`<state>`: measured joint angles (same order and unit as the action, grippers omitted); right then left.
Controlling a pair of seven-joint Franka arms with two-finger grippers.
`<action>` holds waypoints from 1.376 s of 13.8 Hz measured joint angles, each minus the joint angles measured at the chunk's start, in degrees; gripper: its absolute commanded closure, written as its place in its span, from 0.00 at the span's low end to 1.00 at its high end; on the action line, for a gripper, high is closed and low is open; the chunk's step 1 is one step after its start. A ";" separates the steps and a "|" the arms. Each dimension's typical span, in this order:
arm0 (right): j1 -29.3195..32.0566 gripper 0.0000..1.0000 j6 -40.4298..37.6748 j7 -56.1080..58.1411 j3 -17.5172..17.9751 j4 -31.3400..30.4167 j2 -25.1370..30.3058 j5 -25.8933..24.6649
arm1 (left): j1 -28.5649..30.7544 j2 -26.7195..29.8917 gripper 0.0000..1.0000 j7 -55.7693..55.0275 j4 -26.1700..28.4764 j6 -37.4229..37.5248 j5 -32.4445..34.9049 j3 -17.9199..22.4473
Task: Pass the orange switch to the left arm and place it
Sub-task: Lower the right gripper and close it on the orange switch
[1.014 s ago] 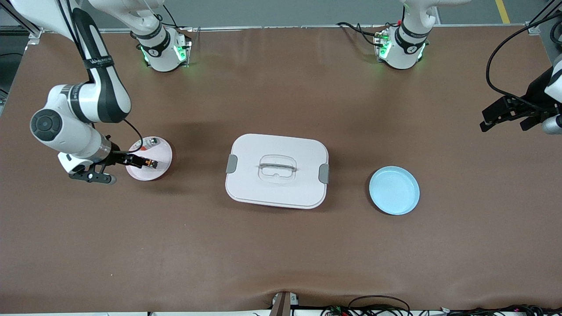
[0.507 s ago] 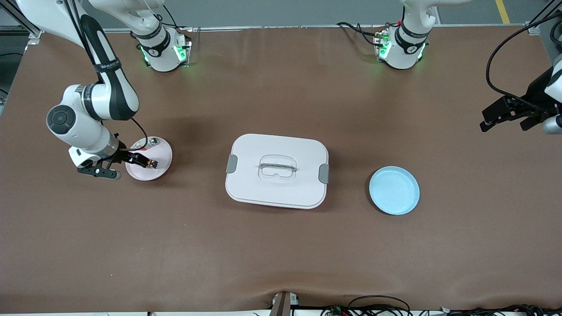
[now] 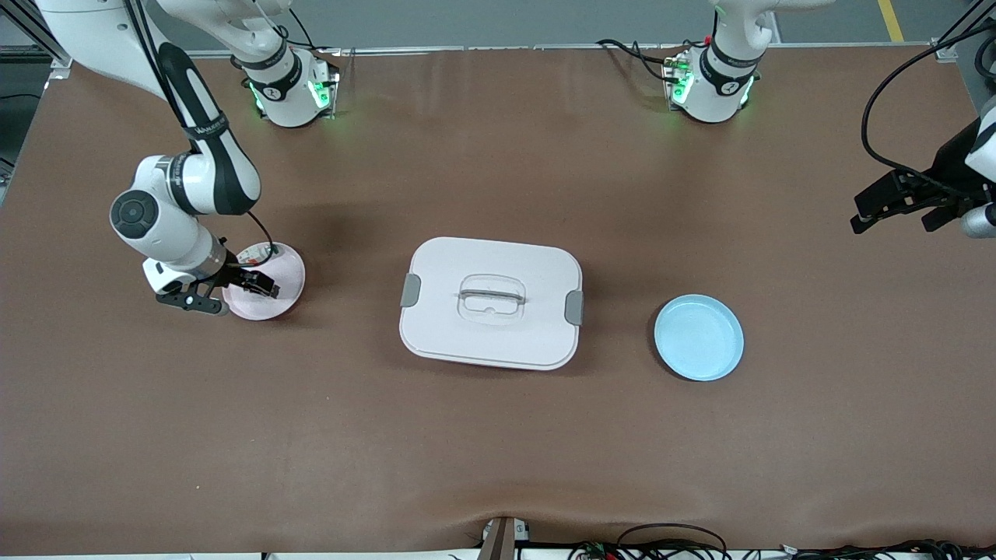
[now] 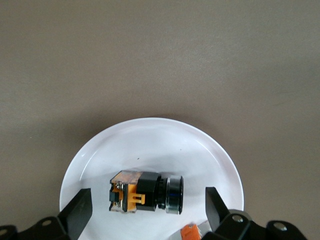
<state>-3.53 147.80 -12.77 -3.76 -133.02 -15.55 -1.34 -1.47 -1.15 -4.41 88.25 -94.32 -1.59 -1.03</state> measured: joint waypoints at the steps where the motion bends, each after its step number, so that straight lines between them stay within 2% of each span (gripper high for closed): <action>1: 0.00 0.00 0.38 -0.40 0.00 -0.01 -0.56 0.00 | 0.00 0.00 0.00 0.00 0.00 0.00 0.00 0.00; 7: -0.31 0.00 3.95 -1.55 0.17 -0.15 -3.79 0.00 | -0.12 0.00 0.00 0.00 -0.05 0.00 0.00 -0.12; 18: -1.06 0.00 4.31 -1.59 0.21 -0.17 -5.91 0.00 | -0.54 0.22 0.00 0.02 -0.56 0.00 0.00 -0.72; 19: -1.05 0.15 4.23 -1.59 0.21 -0.17 -5.91 0.00 | -0.54 0.23 0.00 0.02 -0.66 0.00 0.00 -0.72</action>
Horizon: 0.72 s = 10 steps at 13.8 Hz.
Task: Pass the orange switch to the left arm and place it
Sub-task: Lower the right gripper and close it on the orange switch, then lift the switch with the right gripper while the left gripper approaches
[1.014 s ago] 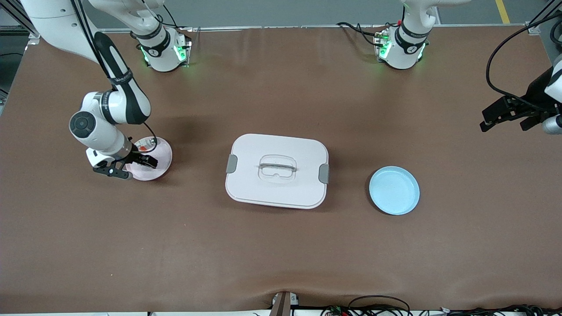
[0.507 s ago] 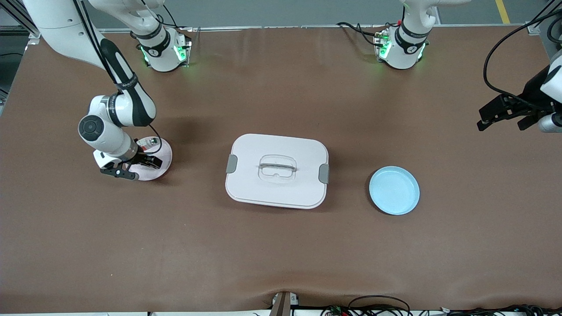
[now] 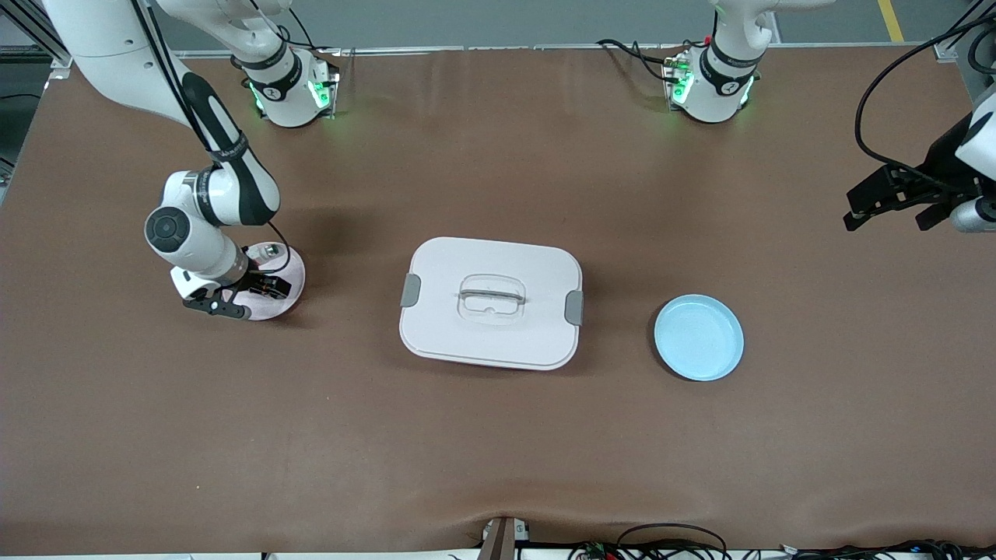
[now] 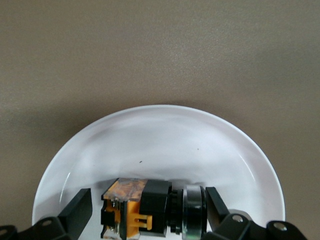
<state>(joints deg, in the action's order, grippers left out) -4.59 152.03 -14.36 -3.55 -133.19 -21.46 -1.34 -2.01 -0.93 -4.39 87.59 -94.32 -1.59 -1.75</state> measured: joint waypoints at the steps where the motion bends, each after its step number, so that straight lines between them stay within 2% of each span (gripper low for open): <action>1: 0.00 0.45 -0.13 0.00 -0.01 0.00 0.00 0.00 | 0.00 0.00 0.00 0.00 -0.04 0.00 0.00 0.00; 2: 0.01 0.84 -0.27 0.00 -0.05 0.00 0.00 0.00 | 0.00 0.00 0.00 0.00 -0.05 0.00 0.00 0.00; 3: 0.04 1.00 -0.46 -0.02 -0.09 0.00 0.00 0.00 | 0.00 0.00 0.00 0.00 -0.06 0.00 -0.14 -0.01; 7: 0.13 1.00 -3.06 -2.28 -0.12 0.66 0.01 0.04 | -0.03 0.00 0.00 0.00 -0.09 0.00 -4.40 -0.03; 10: 0.02 1.00 -12.25 -6.10 0.14 4.21 0.52 0.07 | -0.21 -0.05 0.00 0.04 -0.09 0.00 -11.73 -0.29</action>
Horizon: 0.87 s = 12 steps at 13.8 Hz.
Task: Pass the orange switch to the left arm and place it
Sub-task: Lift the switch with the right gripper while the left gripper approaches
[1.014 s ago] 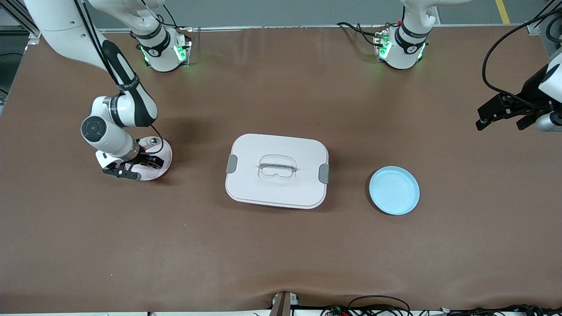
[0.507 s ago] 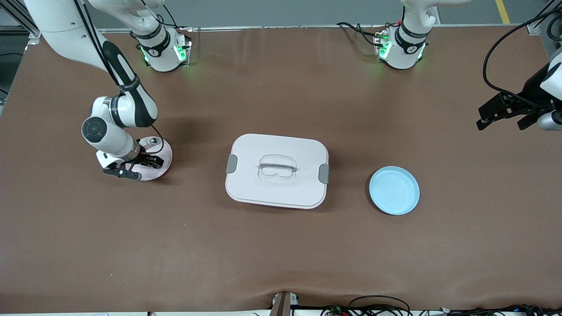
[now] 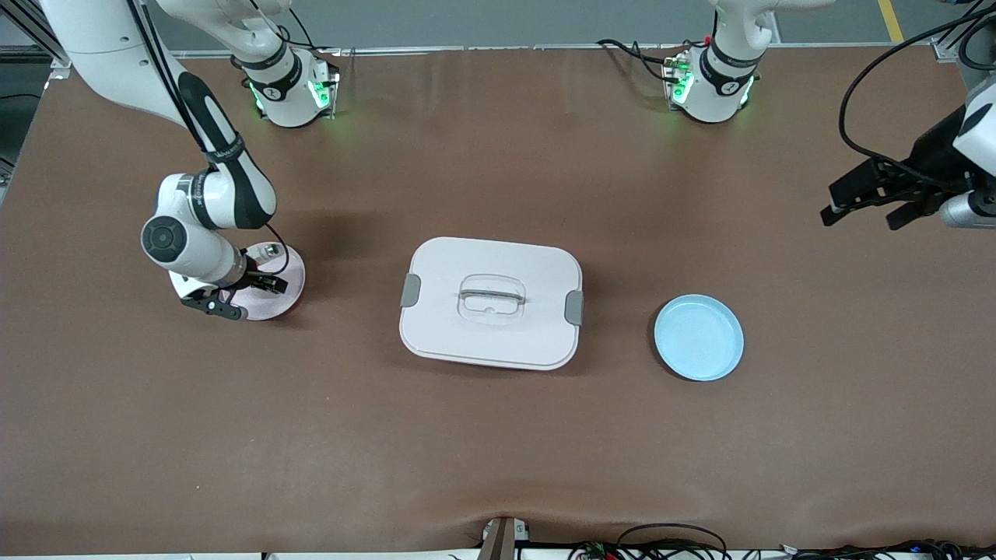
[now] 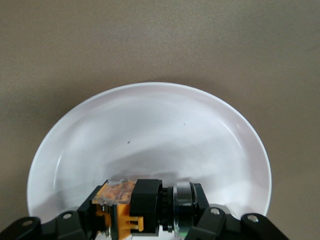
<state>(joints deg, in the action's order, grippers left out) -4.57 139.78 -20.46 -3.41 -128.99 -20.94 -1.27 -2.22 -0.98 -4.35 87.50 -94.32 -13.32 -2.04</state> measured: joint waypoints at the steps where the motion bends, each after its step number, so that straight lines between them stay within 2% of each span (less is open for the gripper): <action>1: -0.02 1.00 -2.72 -0.95 0.10 1.41 0.52 0.38 | -0.07 -0.04 0.00 0.00 0.00 0.00 -3.55 -0.23; 5: -0.18 1.00 -12.15 -2.13 0.32 4.79 3.27 9.69 | -0.21 -0.14 0.00 0.00 0.09 0.43 -13.17 -3.27; 9: -0.68 1.00 -26.61 -8.50 0.52 13.94 4.38 16.69 | -0.45 -1.17 0.00 -0.44 0.45 0.19 -22.85 -6.40; 12: -2.15 1.00 -32.83 -16.67 0.66 18.86 4.37 24.58 | -0.52 -2.84 0.00 -4.59 0.95 -4.02 -24.82 -11.18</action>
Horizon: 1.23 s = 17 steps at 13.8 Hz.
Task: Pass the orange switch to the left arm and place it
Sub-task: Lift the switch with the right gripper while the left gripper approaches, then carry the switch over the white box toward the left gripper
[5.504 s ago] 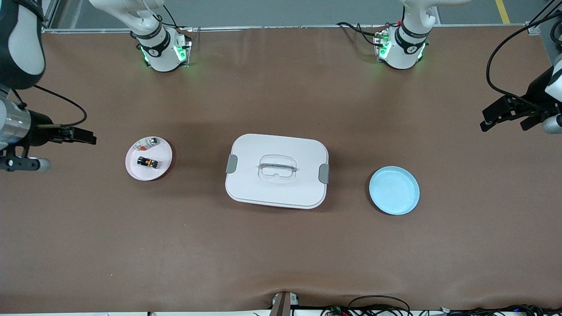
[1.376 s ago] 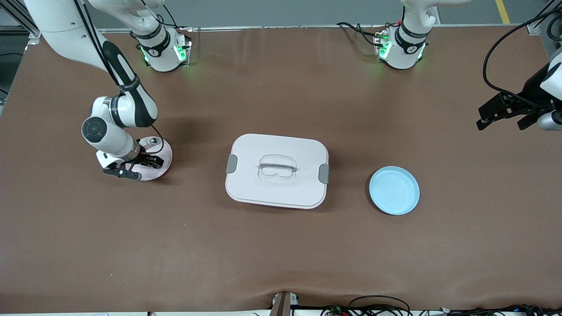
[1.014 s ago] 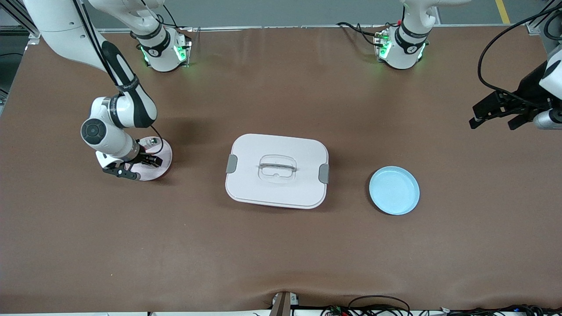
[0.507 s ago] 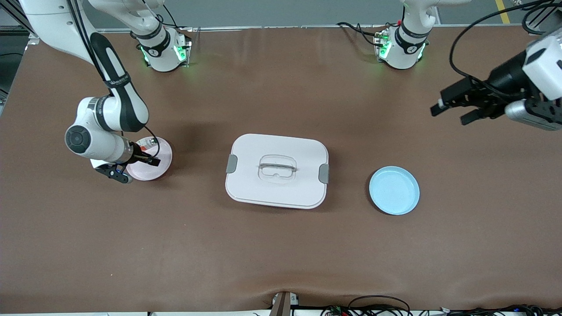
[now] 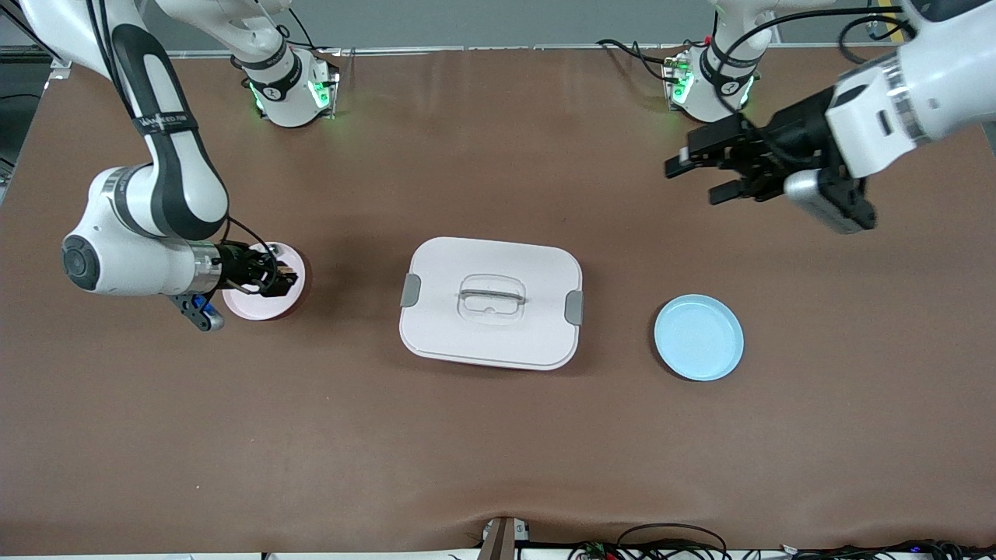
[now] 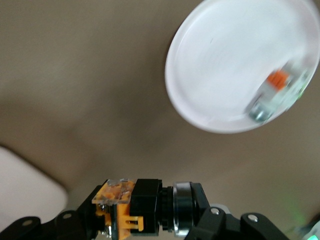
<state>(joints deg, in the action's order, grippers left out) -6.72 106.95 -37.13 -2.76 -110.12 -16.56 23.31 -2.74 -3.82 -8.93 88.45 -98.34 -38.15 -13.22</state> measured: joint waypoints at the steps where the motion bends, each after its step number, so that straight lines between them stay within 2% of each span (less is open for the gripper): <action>1: -0.83 1.00 -1.32 -3.80 0.06 1.73 0.00 1.62 | -0.09 -0.56 0.00 -1.50 0.31 -2.07 -0.55 -2.01; 4: -5.89 1.00 -2.69 -16.97 0.36 6.69 -0.01 3.91 | -0.32 -2.55 0.00 -4.14 1.44 -7.81 -4.63 -6.18; 7: -11.34 1.00 -2.38 -27.78 0.50 9.48 -0.16 10.12 | -0.95 -5.47 0.00 -4.24 2.20 -12.86 -7.85 -9.03; 10: -13.06 1.00 -2.24 -34.55 0.49 12.36 -0.64 14.32 | -3.89 -7.75 0.00 -4.25 3.70 -20.42 -12.03 -9.40; 14: -16.44 1.00 -2.23 -46.17 0.53 18.39 -2.37 15.06 | -8.48 -10.01 0.00 -5.06 5.91 -30.46 -14.22 -9.47; 17: -18.70 1.00 -2.22 -54.62 0.54 23.31 -4.60 16.15 | -11.64 -12.24 0.00 -7.78 6.47 -32.93 -14.24 -9.49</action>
<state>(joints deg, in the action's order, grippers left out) -25.42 104.73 -91.75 -2.22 -86.82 -21.16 39.46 -14.38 -16.06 -16.71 94.92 -131.26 -52.39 -22.71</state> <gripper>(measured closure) 0.273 0.000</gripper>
